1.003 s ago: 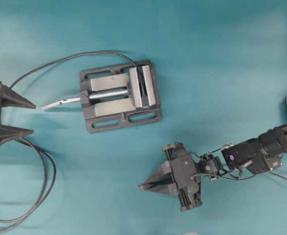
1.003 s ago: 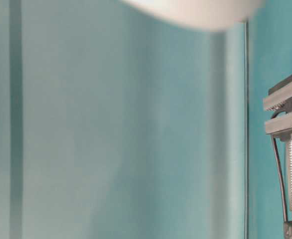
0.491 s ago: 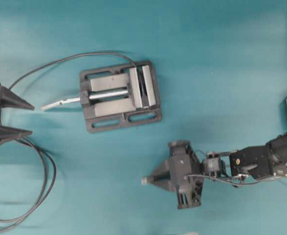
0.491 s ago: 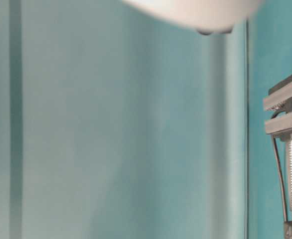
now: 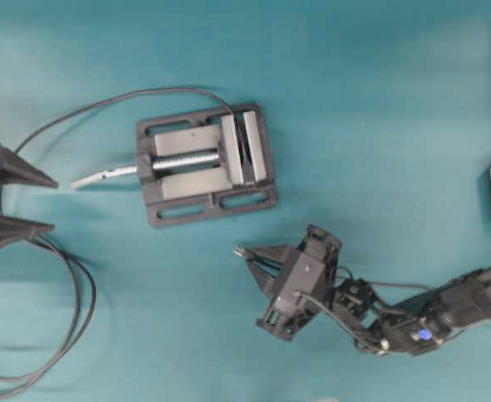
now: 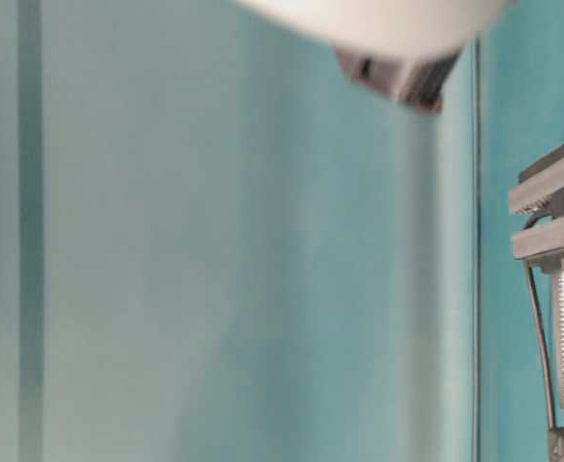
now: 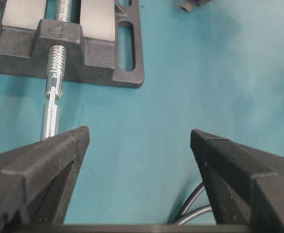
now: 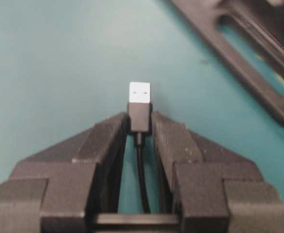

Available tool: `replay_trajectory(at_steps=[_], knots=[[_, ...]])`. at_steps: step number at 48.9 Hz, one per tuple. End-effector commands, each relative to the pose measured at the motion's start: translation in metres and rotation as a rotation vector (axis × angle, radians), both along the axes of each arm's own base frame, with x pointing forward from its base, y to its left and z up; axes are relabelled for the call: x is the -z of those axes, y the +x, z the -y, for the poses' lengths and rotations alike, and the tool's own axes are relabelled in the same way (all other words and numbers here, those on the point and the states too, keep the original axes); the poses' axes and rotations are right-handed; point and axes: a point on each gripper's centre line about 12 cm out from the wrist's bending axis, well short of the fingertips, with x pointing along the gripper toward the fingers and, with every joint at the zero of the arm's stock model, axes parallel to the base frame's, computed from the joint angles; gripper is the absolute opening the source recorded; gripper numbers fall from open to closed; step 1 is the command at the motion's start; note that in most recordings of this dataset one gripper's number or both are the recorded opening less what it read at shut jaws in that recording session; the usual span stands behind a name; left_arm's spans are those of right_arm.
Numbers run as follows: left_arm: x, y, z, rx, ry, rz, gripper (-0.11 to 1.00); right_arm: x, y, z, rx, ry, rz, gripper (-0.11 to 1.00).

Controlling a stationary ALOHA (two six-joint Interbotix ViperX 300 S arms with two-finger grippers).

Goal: Insert the USB cable into the fixed female connector.
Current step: 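Move the right gripper to align the USB plug with the vise connector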

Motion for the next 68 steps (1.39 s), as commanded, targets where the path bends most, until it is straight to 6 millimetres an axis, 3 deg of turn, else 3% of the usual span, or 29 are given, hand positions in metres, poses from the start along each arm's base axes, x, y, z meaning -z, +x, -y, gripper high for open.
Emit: replay_trajectory(at_steps=[1,15,31,53,68], knots=[[-0.004,0.002,0.000,-0.002,-0.008,0.010,1.00,-0.014,0.011,0.000,0.119,-0.003,0.044,0.20],[-0.004,0.002,0.000,-0.002,-0.008,0.010,1.00,-0.015,0.015,0.009,0.424,-0.042,0.037,0.20],[-0.003,0.002,0.000,-0.002,-0.007,0.007,1.00,-0.022,0.030,0.022,0.535,0.003,0.065,0.20],[-0.004,0.002,0.000,-0.002,-0.008,0.009,1.00,-0.040,0.031,0.017,0.649,-0.007,0.073,0.20],[-0.003,0.002,0.000,-0.002,-0.007,0.007,1.00,-0.042,0.032,0.020,0.664,-0.010,0.075,0.20]])
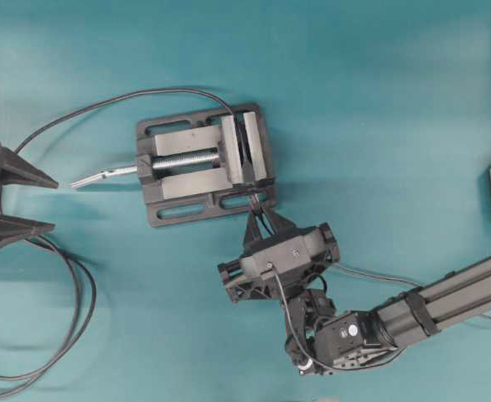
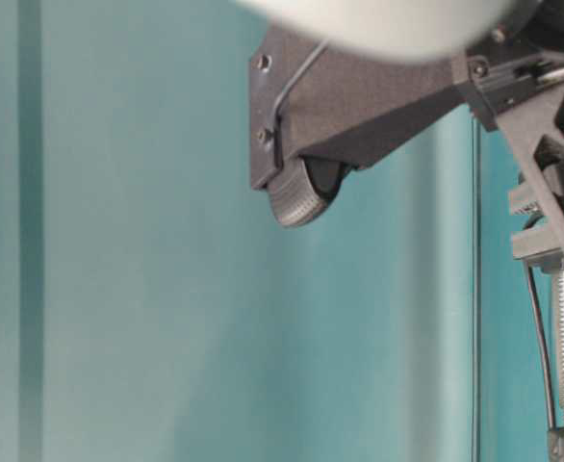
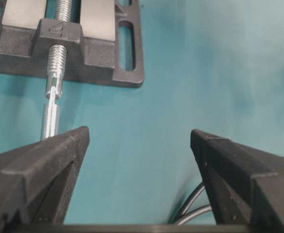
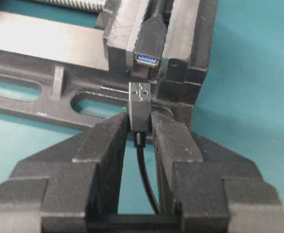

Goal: Insert the USB cable into the fixed female connector.
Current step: 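Move the right gripper to align the USB plug with the vise connector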

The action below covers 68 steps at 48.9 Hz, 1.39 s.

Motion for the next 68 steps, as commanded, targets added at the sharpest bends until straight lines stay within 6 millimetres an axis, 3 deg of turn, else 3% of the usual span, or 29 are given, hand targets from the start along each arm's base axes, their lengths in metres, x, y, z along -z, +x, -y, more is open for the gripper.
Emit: replay_trajectory(at_steps=[1,38,68], knots=[[-0.004,0.002,0.000,-0.002,-0.009,0.009,1.00,-0.012,0.005,0.001,0.015,0.013,0.032,0.20],[-0.004,0.002,0.000,-0.002,-0.009,0.009,1.00,-0.015,0.018,0.011,0.110,0.049,0.041,0.20],[-0.004,0.002,0.000,-0.002,-0.009,0.009,1.00,-0.013,0.017,0.019,0.135,0.042,0.013,0.20]])
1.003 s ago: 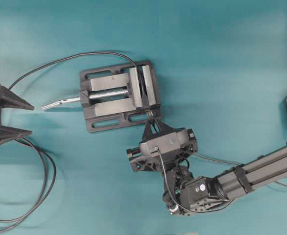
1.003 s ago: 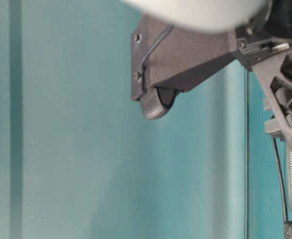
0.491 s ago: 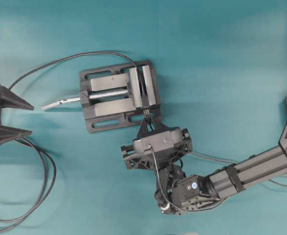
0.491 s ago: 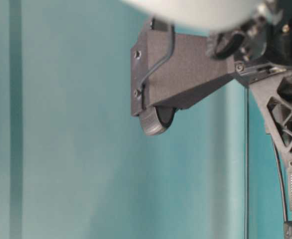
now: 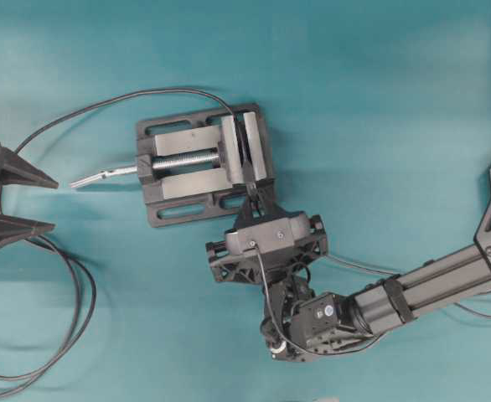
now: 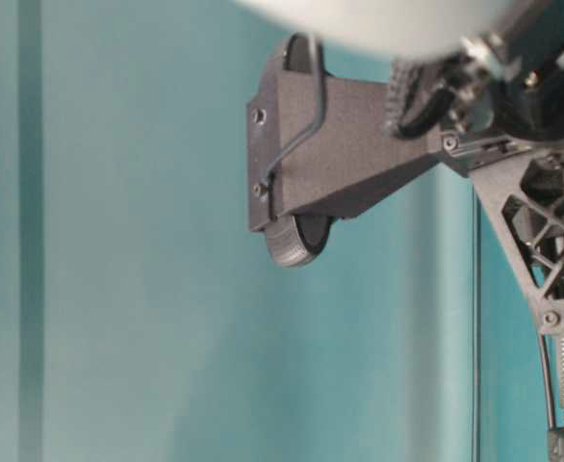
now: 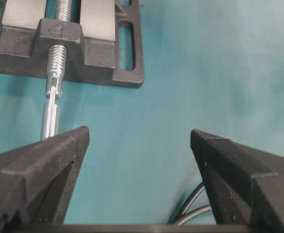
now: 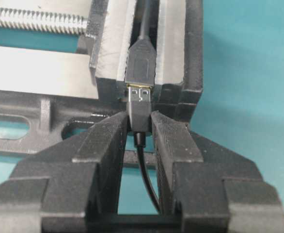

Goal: Insert the USB cable into the fixed female connector.
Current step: 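Push the USB plug forward into the female connector with the right gripper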

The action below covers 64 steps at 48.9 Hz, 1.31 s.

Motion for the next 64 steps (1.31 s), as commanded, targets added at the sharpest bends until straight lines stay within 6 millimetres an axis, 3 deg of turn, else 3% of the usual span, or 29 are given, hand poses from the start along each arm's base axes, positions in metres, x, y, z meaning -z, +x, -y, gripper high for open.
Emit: replay_trajectory(at_steps=[1,38,64], knots=[[-0.004,0.003,0.000,-0.001,-0.006,0.012,1.00,-0.011,0.003,0.001,0.008,0.009,0.027,0.20],[-0.004,0.003,0.000,-0.002,-0.008,0.010,1.00,-0.003,0.009,0.020,0.059,0.004,0.022,0.20],[-0.004,0.003,0.000,-0.002,-0.008,0.010,1.00,-0.011,0.017,0.042,0.108,-0.012,0.044,0.20]])
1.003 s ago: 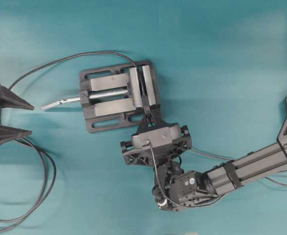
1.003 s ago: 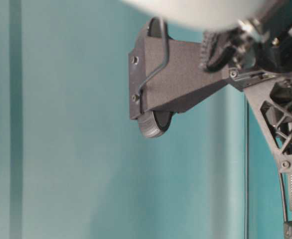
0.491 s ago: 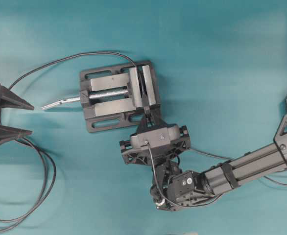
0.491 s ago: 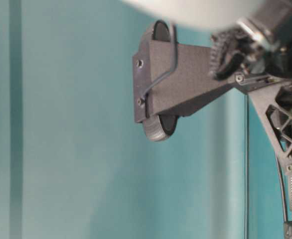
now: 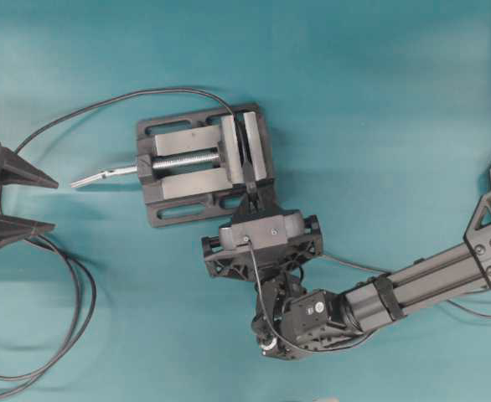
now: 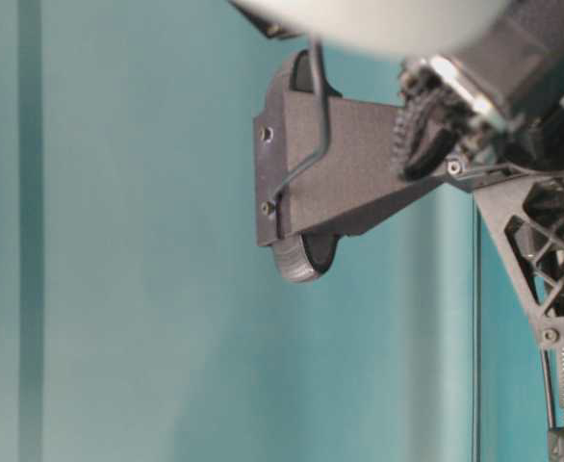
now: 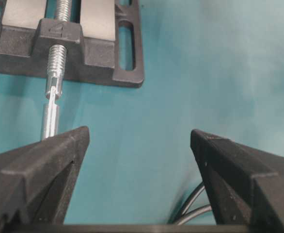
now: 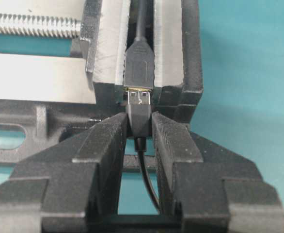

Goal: Insert the USB cable into the fixed female connector.
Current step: 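Push the USB plug forward into the female connector with the right gripper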

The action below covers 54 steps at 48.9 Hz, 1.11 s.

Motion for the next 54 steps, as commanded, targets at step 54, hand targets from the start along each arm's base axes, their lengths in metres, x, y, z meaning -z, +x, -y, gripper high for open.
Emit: replay_trajectory(at_steps=[54], knots=[[-0.004,0.002,0.000,-0.002,-0.008,0.009,1.00,-0.012,0.015,0.084,0.143,-0.051,0.038,0.20]])
